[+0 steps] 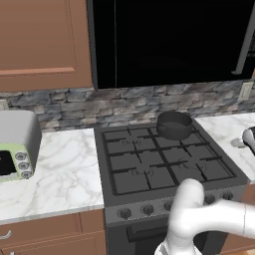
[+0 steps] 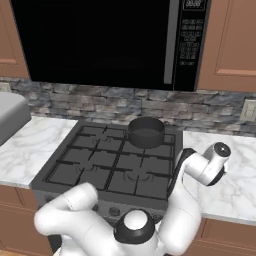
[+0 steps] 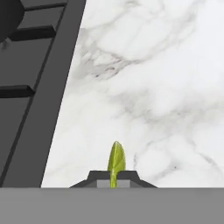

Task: Turn on the burner for the pot on the stove. Wait thirty seconds for the pot to heat up. Then add the lemon wedge to the pot.

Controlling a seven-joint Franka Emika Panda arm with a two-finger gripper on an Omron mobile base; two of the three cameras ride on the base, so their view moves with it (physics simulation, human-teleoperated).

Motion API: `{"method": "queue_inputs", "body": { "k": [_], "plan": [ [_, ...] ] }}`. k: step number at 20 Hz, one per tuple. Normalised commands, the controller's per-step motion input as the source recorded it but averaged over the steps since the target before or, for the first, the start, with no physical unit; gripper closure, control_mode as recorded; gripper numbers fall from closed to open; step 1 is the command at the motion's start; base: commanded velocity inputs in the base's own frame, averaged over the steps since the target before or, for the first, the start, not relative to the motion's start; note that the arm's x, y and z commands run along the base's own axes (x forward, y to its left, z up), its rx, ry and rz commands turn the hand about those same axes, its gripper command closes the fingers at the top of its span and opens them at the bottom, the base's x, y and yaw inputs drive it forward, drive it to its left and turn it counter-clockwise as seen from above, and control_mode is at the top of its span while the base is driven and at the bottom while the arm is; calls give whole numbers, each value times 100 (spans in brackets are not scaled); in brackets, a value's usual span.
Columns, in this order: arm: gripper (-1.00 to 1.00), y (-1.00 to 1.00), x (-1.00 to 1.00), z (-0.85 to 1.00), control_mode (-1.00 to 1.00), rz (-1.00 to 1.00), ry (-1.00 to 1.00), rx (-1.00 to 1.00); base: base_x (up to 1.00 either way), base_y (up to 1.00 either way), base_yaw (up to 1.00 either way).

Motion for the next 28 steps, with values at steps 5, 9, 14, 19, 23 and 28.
{"method": "queue_inputs", "body": {
  "k": [5, 9, 14, 19, 23, 28],
  "plan": [
    [100, 0, -8, 60, -100, 1, -30, 0, 0, 0, 0],
    [100, 0, 0, 67, -100, 3, -16, 4, 0, 0, 0],
    [100, 0, 0, 79, -100, 3, -9, 6, 0, 0, 0],
    [100, 0, 0, 58, -100, 4, -1, 9, 0, 0, 0],
    [100, 11, -3, 25, -100, 5, -8, 10, 0, 0, 0],
    [100, 27, 0, 24, -100, 5, -13, 10, 0, 0, 0]
  ]
}}
